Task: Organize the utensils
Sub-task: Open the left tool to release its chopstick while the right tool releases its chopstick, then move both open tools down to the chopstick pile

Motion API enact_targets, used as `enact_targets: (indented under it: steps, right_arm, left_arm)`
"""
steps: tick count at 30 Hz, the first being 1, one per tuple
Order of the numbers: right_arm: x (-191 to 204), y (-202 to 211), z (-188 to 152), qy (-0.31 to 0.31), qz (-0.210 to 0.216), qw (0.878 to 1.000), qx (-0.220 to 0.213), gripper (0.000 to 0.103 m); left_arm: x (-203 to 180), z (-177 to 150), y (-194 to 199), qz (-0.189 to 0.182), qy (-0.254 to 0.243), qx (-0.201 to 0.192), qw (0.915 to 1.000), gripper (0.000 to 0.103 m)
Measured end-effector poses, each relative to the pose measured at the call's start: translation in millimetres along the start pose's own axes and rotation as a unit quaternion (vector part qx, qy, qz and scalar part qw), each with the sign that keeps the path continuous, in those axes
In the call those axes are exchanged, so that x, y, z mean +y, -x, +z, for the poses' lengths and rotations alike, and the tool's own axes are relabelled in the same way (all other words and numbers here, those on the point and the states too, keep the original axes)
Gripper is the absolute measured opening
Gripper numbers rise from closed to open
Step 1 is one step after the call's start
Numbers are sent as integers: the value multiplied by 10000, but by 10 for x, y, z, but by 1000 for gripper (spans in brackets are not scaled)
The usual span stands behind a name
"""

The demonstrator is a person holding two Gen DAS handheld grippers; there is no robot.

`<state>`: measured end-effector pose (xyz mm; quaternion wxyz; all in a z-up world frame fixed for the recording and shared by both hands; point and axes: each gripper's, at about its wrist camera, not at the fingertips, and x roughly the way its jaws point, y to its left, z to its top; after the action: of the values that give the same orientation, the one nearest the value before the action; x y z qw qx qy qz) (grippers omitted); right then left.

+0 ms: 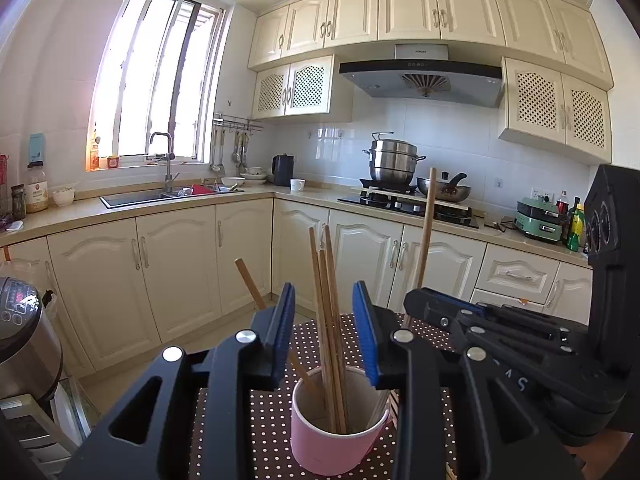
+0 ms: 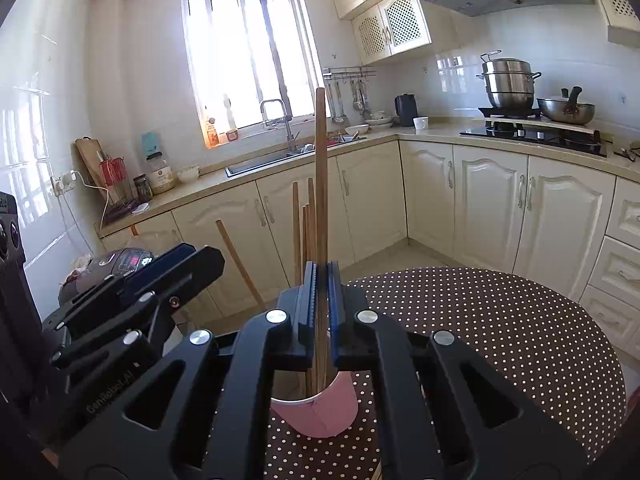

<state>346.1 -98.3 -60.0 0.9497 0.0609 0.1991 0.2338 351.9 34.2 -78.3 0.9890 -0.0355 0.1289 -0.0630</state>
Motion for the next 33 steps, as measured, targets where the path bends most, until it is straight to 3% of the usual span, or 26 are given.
enact_targets:
  steps: [15, 20, 25, 28, 33]
  right_arm:
    - [15, 64, 17, -87, 74, 9999, 35, 8]
    - [31, 105, 16, -91, 33, 10000, -7, 31]
    - [44, 186, 36, -76, 40, 10000, -30, 32]
    - [30, 268, 39, -77, -2, 9999, -83, 42]
    - [1, 403, 25, -56, -17, 10000, -78, 42]
  left_arm:
    - [-30, 26, 126, 178, -75, -35, 9998, 36]
    - [-31, 28, 165, 230, -89, -35, 9997, 39]
    - [-25, 51, 221, 237, -64, -38, 9997, 39]
    - [-43, 61, 278, 264, -78, -59, 9996, 44]
    - [-69, 60, 378, 283, -120, -18, 9995, 46]
